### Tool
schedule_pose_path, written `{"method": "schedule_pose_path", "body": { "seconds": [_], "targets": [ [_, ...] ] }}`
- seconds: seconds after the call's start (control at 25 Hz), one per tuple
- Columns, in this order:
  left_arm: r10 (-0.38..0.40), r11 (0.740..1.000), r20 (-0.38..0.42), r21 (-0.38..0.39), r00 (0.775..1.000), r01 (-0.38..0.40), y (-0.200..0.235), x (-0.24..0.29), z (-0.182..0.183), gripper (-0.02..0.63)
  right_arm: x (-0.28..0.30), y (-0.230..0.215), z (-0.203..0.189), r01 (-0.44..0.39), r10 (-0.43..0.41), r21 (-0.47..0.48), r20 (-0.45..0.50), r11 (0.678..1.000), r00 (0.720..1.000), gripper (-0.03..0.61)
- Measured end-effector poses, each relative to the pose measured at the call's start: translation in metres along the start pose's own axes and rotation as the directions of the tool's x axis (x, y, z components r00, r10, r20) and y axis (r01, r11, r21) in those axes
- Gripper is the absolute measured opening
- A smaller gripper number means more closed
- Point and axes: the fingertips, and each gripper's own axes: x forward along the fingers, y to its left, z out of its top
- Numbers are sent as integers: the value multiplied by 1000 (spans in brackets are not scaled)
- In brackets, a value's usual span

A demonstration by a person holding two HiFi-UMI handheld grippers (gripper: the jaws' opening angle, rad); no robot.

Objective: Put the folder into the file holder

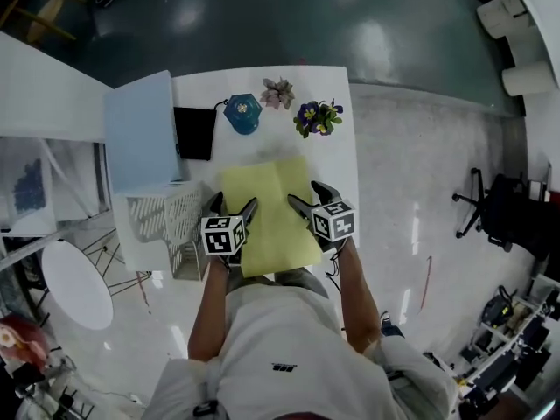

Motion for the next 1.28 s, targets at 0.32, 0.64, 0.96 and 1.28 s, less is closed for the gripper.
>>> {"method": "schedule_pose_path", "body": {
  "seconds": [0.32, 0.64, 0.96, 1.28],
  "targets": [
    [7, 1000, 14, -14, 1000, -7, -3, 0, 0, 414, 6, 2, -3, -66, 66, 50, 2, 997, 998, 315],
    [-9, 999, 67, 38, 998, 6, -21, -26, 18, 413, -28, 15, 15, -45, 45, -13, 59, 999, 997, 308],
    [-24, 994, 150, 112, 988, 7, -50, -53, 48, 407, -68, 19, 39, -11, 17, -37, 150, 999, 988, 305],
    [-46, 982, 252, 188, 967, -2, -77, -86, 82, 382, -112, 23, 74, 19, 2, -73, 276, 997, 961, 287]
  ]
}}
